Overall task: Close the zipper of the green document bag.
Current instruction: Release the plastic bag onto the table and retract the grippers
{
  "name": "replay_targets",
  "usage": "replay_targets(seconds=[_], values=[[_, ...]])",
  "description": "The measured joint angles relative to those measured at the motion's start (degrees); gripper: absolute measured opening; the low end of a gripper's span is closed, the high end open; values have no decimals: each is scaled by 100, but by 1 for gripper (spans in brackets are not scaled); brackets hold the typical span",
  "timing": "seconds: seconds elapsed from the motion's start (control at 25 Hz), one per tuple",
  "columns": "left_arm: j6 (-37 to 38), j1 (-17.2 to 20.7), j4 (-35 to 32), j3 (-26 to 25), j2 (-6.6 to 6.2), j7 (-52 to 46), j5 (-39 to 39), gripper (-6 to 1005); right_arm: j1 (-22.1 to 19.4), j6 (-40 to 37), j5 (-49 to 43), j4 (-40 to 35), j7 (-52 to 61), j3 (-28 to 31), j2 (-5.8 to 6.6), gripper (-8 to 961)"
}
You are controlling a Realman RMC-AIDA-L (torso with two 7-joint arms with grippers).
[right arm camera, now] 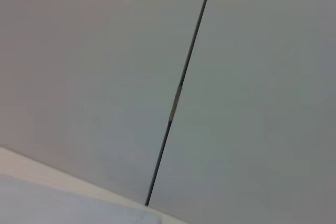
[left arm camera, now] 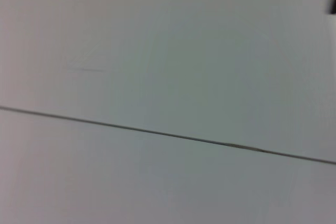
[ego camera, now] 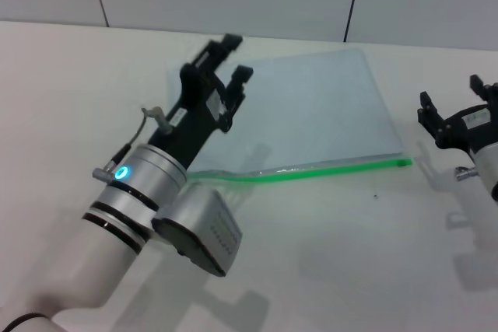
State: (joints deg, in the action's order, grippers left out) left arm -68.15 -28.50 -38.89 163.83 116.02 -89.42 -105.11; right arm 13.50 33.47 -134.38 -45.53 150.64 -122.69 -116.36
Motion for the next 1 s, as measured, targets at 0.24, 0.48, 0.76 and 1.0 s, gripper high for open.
replay_targets(seconds=[0.24,0.48,0.76,1.0], values=[[-569,27,30,0,0,-533,-75,611,-26,111,35,-66,25,-16,-10,787],[-815,48,167,-55,23,-831,7,803,-24,555,481,-71,-7,-233,-8,832],[-1131,-5,393,-99,55,-1738,598,866,108,873,1032,-104,3,-463,-7,866],[-1200,-56,460,-214,75,-2591,1166,864,216,1067,1423,-112,57,-627,-5,866]])
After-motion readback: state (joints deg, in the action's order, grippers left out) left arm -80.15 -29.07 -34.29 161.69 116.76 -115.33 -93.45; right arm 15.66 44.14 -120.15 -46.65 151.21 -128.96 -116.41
